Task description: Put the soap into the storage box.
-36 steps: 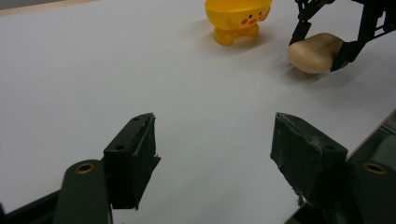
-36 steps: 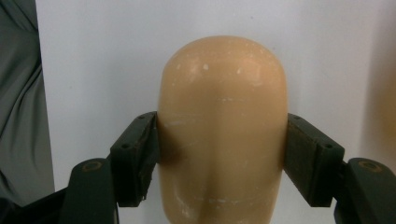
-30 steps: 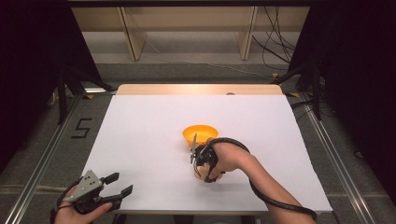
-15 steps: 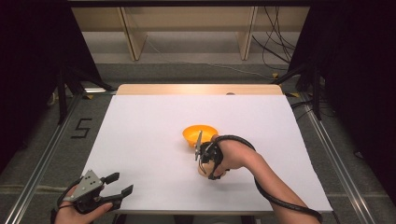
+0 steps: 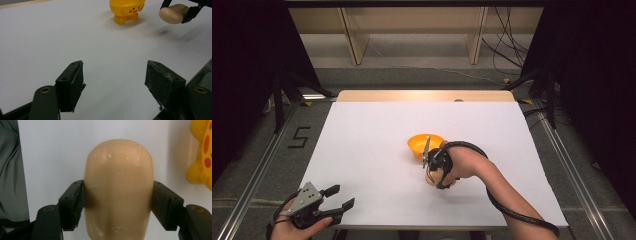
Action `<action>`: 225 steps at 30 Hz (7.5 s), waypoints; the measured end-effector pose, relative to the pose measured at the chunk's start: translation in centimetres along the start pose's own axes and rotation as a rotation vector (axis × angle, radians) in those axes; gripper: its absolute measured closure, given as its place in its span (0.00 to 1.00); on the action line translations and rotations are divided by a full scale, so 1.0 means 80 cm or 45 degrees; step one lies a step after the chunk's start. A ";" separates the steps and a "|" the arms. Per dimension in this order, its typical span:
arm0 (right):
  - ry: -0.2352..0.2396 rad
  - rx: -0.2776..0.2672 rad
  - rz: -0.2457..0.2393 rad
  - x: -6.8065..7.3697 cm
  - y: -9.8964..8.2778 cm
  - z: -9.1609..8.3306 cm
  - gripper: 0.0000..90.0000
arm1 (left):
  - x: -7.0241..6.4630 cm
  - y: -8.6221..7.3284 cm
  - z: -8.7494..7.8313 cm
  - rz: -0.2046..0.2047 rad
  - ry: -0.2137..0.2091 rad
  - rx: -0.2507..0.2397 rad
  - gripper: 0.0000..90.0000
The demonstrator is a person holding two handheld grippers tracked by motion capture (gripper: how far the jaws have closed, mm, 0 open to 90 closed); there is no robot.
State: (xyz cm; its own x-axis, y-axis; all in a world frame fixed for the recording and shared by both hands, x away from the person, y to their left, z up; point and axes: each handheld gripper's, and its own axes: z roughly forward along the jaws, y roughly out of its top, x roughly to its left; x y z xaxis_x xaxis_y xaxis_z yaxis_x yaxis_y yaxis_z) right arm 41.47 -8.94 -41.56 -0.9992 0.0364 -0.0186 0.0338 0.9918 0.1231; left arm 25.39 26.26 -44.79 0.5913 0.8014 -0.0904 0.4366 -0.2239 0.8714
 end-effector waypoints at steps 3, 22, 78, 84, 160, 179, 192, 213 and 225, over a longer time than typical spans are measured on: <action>0.002 -0.004 -0.009 -0.002 0.000 -0.001 0.38 | 0.000 -0.001 0.001 -0.018 -0.009 -0.006 0.34; -0.042 -0.020 -0.016 -0.009 -0.001 -0.017 0.38 | 0.000 0.000 0.000 0.000 0.000 0.001 0.34; -0.158 -0.068 -0.020 -0.049 0.014 -0.034 0.38 | 0.001 0.000 0.000 0.007 0.000 0.005 0.34; -0.174 -0.070 -0.019 -0.054 0.017 -0.038 0.38 | 0.000 0.000 0.000 -0.013 -0.005 -0.003 0.34; -0.233 -0.136 0.044 -0.100 0.049 -0.027 0.38 | 0.000 0.001 0.000 0.000 -0.008 0.001 0.34; -0.247 -0.150 0.080 -0.110 0.051 -0.017 0.38 | 0.000 0.001 0.000 -0.004 -0.018 -0.010 0.34; -0.235 -0.151 0.074 -0.114 0.050 -0.008 0.38 | 0.000 0.001 -0.001 -0.002 -0.018 -0.010 0.34; -0.234 -0.147 0.098 -0.116 0.049 0.001 0.37 | 0.000 0.001 -0.001 -0.002 -0.019 -0.011 0.34; -0.234 -0.143 0.094 -0.119 0.048 0.004 0.36 | 0.000 0.001 -0.001 -0.001 -0.017 -0.010 0.34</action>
State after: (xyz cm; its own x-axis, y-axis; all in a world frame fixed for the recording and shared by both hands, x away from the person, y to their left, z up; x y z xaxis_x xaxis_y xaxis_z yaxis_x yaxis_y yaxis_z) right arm 51.08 -5.46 -41.26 -0.9727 0.1405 -0.1847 0.0938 0.9661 0.2407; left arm 25.39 26.29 -44.70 0.6000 0.7940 -0.0975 0.4318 -0.2188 0.8750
